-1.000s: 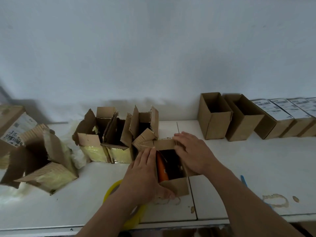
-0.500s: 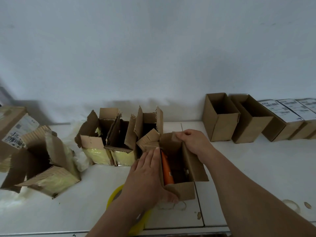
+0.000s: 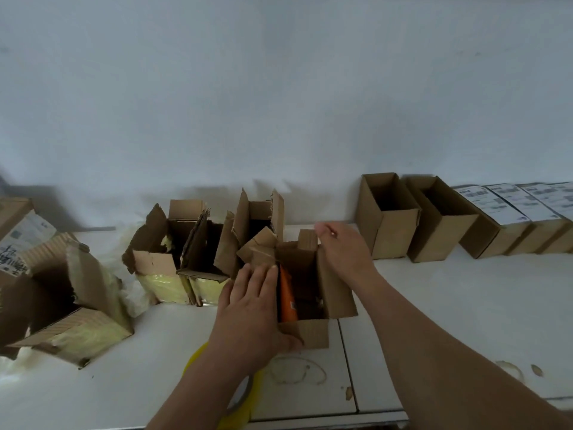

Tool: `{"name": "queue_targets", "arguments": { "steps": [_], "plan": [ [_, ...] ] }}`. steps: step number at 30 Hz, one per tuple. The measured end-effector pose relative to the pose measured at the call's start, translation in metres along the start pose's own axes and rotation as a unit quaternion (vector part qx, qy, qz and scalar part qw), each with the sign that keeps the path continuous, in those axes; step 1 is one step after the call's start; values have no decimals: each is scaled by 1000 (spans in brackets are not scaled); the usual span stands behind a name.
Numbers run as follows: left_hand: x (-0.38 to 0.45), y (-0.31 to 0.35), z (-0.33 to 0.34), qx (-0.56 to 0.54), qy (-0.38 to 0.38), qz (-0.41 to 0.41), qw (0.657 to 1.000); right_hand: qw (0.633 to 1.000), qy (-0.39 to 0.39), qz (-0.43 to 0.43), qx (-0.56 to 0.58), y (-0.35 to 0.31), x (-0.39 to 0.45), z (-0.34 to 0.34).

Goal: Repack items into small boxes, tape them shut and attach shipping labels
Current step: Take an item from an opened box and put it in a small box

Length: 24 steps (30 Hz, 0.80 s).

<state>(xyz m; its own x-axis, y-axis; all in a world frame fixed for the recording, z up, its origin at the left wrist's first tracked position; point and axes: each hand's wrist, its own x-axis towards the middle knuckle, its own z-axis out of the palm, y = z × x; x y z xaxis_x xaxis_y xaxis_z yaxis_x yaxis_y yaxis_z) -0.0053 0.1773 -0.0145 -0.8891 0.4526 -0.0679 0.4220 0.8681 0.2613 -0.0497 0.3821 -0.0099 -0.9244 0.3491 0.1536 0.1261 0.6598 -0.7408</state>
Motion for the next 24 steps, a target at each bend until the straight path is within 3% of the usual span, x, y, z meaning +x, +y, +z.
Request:
{"name": "queue_targets", "arguments": {
  "steps": [3,7,13,17,24],
  "plan": [
    [2,7,-2,-10,1,20,1000,997,65,-31,-21,10,10,-24],
    [5,16,-14,-14,41,28,999,984,137,-7,-117,31,20,-64],
    [8,34,-26,-33,103,46,993,975,24,49,-214,59,31,-84],
    [15,44,-22,-67,141,51,986,970,49,32,-237,56,29,-86],
    [20,57,-17,-95,134,46,985,974,88,-29,-208,26,-24,-91]
  ]
}}
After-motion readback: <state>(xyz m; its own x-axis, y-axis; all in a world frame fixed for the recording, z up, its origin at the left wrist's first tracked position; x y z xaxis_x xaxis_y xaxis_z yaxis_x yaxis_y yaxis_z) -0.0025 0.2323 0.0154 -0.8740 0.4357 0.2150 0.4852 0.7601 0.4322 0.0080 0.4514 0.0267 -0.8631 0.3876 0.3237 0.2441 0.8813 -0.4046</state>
